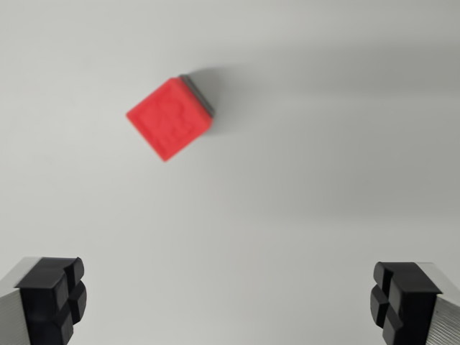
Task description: Destack cube
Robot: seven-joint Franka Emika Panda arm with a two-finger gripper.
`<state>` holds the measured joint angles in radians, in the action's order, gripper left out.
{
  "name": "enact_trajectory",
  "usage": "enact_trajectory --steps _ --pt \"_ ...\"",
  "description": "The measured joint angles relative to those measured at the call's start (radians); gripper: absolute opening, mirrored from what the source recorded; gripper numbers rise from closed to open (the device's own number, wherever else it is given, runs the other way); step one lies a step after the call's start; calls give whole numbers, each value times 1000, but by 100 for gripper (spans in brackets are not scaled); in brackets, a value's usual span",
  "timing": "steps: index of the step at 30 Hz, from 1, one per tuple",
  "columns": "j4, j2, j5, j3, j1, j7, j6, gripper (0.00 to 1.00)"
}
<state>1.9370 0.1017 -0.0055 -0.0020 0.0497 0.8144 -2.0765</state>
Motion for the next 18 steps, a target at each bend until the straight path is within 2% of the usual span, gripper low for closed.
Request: enact_trajectory --steps 12,18 --pt "15 39 0 12 -5 -112 -47 100" --pt "23 69 0 23 -7 -190 -78 100"
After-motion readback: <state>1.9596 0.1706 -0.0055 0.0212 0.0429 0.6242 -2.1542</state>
